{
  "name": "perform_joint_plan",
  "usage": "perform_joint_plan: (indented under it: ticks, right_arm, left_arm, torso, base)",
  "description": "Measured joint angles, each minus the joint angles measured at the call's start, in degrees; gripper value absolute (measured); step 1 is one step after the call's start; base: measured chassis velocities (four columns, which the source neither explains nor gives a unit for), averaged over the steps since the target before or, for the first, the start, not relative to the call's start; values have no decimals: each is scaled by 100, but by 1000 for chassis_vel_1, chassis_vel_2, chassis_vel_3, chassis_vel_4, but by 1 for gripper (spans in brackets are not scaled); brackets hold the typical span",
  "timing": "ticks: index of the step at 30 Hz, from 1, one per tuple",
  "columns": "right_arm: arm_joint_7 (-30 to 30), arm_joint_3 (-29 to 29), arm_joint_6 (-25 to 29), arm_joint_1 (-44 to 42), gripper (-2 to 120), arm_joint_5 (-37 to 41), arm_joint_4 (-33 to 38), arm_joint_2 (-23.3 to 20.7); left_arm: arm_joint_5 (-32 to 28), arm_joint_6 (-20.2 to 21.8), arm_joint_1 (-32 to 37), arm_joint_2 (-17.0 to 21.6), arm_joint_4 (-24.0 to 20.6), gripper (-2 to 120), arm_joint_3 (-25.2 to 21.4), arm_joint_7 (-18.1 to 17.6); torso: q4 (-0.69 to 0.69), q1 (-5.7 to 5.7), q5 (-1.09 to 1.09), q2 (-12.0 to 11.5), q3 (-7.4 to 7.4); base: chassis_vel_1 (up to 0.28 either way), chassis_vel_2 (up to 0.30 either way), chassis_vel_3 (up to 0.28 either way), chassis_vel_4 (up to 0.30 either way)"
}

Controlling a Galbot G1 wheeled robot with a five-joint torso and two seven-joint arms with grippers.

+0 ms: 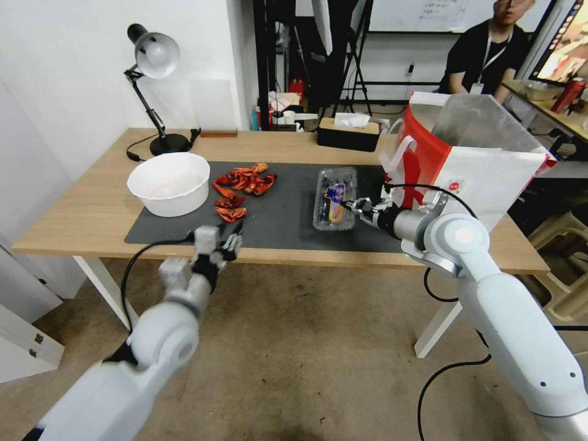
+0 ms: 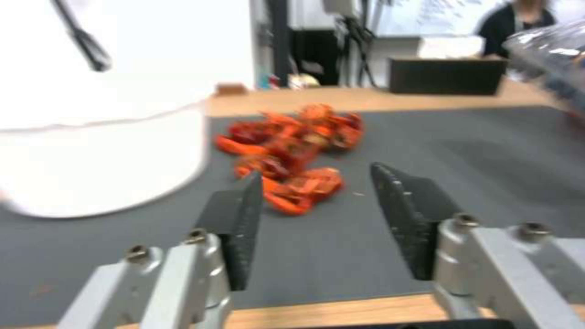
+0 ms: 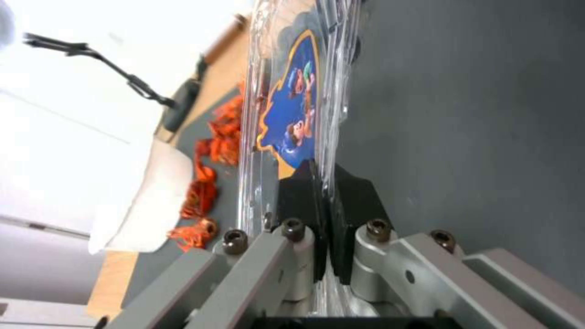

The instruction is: Close the takeout container lid, then place the container into the takeout bag.

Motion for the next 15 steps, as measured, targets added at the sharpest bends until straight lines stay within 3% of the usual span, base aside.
perform_joint_plan:
  ticks: [3, 11, 15]
  right_arm:
    - [-240, -108, 153, 35, 0, -297, 66, -26]
    - [-1124, -264, 677, 35, 0, -1162, 116, -82]
    - [-1765, -387, 1446, 103, 0, -1885, 230, -112]
  left_arm:
    - [401, -539, 413, -206, 93, 63, -261, 21]
    - [561, -920, 1020, -474, 147, 88, -457, 127]
    - [667, -1155, 1251, -676, 293, 100, -492, 176]
  torso:
    - [0, 0, -1, 0, 0]
    - [0, 0, 0, -1, 0]
    - [0, 0, 0, -1, 0]
  base:
    - [0, 0, 0, 0]
    - [0, 0, 0, 0]
    - [0, 0, 0, 0]
